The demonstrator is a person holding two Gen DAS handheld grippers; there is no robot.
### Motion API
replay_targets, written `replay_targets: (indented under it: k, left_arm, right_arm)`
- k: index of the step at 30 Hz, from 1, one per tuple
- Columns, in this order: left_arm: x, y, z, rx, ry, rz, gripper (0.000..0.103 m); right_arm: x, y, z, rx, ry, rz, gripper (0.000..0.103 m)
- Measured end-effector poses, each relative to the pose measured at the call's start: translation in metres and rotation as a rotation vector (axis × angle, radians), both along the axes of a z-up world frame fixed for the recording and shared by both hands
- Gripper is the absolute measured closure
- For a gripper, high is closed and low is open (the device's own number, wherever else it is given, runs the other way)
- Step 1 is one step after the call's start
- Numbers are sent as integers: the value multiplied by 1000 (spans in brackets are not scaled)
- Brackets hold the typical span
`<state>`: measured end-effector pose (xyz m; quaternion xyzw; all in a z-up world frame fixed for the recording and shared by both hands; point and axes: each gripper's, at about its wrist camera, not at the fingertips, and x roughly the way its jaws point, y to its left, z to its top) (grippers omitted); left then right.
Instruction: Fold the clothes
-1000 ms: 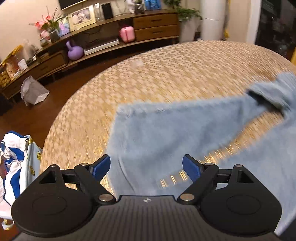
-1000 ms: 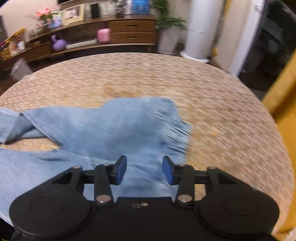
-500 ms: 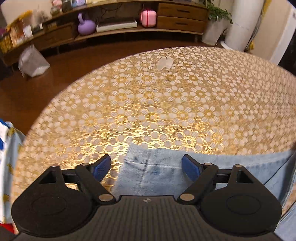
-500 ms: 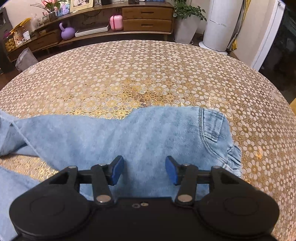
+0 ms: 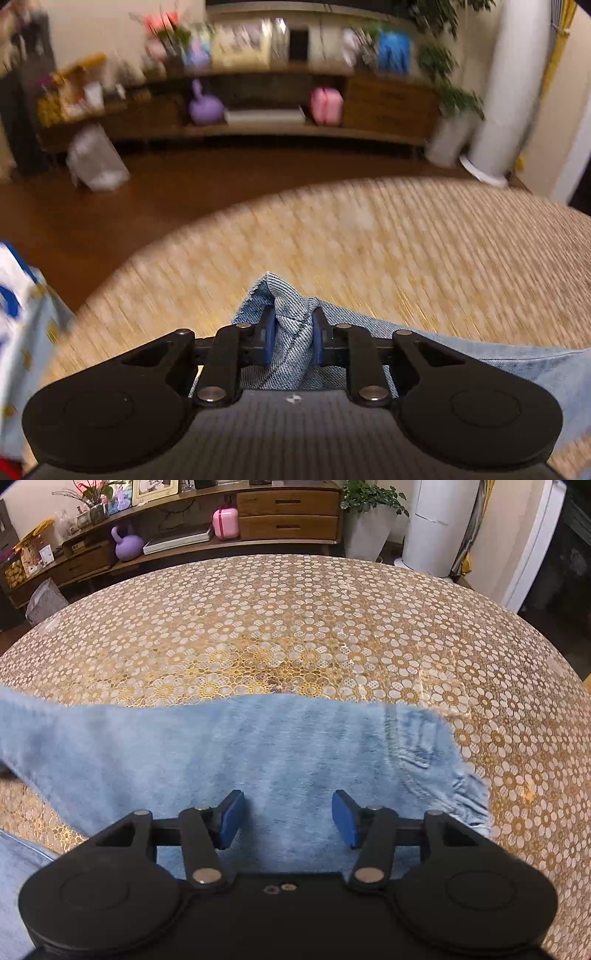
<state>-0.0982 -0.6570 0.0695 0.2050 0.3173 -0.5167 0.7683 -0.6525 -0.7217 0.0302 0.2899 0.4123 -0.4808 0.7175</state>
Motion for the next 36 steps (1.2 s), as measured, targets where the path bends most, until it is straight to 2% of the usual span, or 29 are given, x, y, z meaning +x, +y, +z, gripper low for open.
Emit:
replay_targets:
  k: [2, 4, 7, 10, 16, 20, 27, 36]
  left_arm:
    - [14, -10, 14, -41, -45, 26, 84]
    - [29, -21, 24, -77, -47, 44, 84]
    - [34, -32, 20, -54, -71, 43, 84]
    - [29, -40, 6, -20, -90, 31, 84]
    - [29, -47, -11, 13, -87, 50, 84]
    - [32, -44, -13, 24, -84, 50, 84]
    - [30, -48, -20, 22, -95, 79, 84]
    - [34, -65, -6, -35, -129, 140, 84]
  right_arm:
    - [-2, -11, -2, -7, 10, -6, 0]
    - [-8, -30, 3, -34, 0, -30, 0]
    - [-20, -59, 9, -54, -39, -106, 0]
    - [-28, -83, 3, -41, -37, -164, 0]
    - [-31, -117, -26, 1, -19, -226, 0]
    - [-28, -122, -40, 3, -37, -203, 0]
    - [-13, -132, -44, -82, 25, -159, 0]
    - [14, -190, -27, -192, 17, -194, 0]
